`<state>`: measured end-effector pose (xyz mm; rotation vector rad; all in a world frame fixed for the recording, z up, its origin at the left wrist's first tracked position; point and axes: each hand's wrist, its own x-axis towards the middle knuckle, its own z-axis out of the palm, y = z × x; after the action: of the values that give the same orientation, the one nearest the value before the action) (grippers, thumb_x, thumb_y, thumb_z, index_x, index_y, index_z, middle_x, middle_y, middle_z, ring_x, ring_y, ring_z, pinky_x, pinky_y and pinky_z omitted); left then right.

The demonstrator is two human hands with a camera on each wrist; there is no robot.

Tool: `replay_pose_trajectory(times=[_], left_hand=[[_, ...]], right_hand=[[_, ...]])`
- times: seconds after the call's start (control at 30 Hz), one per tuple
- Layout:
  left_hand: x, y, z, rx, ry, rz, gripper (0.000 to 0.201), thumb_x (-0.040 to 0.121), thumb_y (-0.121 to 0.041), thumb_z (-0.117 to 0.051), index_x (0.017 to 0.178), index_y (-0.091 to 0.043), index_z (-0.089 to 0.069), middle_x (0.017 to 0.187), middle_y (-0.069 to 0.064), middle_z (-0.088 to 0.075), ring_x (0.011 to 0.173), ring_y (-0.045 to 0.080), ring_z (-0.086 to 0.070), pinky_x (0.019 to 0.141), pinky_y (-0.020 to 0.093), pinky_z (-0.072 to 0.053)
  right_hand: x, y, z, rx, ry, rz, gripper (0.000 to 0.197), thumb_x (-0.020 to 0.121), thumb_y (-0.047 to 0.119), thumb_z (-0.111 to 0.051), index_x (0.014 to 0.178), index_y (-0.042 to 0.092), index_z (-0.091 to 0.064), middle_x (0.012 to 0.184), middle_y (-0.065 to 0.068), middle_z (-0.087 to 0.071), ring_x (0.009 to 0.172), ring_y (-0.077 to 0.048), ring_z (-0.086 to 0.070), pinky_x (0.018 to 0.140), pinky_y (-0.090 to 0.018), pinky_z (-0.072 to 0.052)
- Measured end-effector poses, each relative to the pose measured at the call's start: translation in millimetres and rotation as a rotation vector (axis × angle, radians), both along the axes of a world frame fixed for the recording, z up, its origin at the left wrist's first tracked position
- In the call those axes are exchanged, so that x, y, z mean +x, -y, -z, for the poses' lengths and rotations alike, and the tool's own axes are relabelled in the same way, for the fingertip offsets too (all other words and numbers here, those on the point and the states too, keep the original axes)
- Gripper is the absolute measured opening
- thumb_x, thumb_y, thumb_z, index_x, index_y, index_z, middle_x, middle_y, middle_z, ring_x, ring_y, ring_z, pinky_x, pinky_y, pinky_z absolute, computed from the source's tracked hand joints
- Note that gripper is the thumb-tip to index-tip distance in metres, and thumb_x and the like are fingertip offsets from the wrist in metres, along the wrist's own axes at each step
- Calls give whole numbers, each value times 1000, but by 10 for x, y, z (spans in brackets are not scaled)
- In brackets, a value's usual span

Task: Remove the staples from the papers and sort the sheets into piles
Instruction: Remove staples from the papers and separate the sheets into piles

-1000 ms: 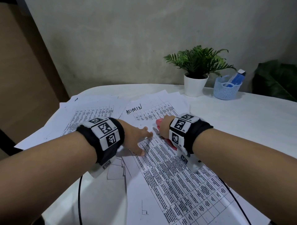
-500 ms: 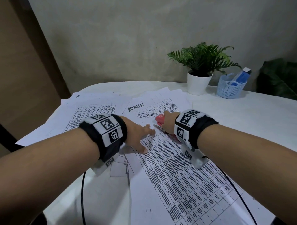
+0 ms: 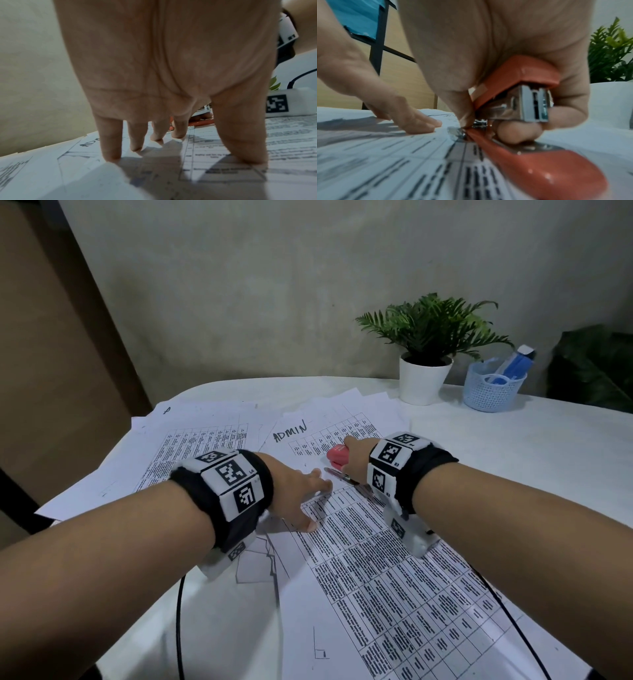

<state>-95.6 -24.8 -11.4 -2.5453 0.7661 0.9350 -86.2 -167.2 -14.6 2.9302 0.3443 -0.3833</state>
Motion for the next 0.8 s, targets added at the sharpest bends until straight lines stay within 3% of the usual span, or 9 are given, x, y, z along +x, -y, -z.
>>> replay_pose_trajectory(times=[0.13,0.23,0.33,0.4,0.5,0.6,0.7,0.8], left_hand=[[-19,21,-29,0,0,11,82,94,-47,-48,152,-25,5,160,1,14,147,25,-12,115,51,-23],[-40,26,-51,-9,-2,9,83,95,-46,-48,152,-23,8,159,0,16,148,24,-7,116,50,-22],[-56,20,-46,-43,16,15,81,94,-45,-50,153,-23,2,160,3,11,146,27,-15,114,51,-26],[-62,10,-40,-62,25,17,81,94,-46,-50,153,-21,0,160,4,10,146,27,-17,114,50,-26],[-44,-20,-53,-98,22,6,80,94,-47,-50,153,-21,-2,161,0,7,146,22,-13,114,44,-23],[53,-67,-78,-208,55,-41,68,92,-44,-55,148,-23,-23,155,0,-19,137,23,-32,108,44,-33],[226,-106,-90,-252,115,-115,68,89,-44,-60,144,-20,-30,148,2,-31,130,22,-40,106,41,-36],[368,-114,-113,-205,138,-172,88,81,-53,-66,149,-20,-20,152,1,-26,136,22,-33,110,41,-31]], right_hand=[[86,-81,66,-87,-8,-15,36,99,32,-31,126,10,-42,123,-11,-50,108,-28,-54,84,-35,-43],[173,-152,69,-119,-51,-4,31,98,30,-38,118,11,-50,117,-10,-53,103,-26,-56,77,-32,-42],[197,-216,34,-209,-83,-23,19,93,29,-50,89,10,-53,80,-3,-53,74,-19,-55,65,-26,-43],[180,-235,-6,-237,-78,-60,21,84,30,-60,89,12,-51,72,-3,-53,70,-21,-56,66,-28,-48],[150,-148,-35,-154,-105,-23,32,93,30,-47,115,6,-53,108,-10,-62,97,-28,-61,81,-34,-50],[14,64,-42,-37,-86,11,36,99,24,-37,130,6,-44,128,-13,-51,115,-30,-52,98,-36,-42],[-162,274,-49,3,-94,37,33,101,28,-28,128,12,-38,128,-14,-48,110,-28,-54,94,-38,-42],[-295,400,-114,32,-112,121,42,100,37,-27,130,9,-35,129,-14,-48,116,-28,-50,105,-44,-33]])
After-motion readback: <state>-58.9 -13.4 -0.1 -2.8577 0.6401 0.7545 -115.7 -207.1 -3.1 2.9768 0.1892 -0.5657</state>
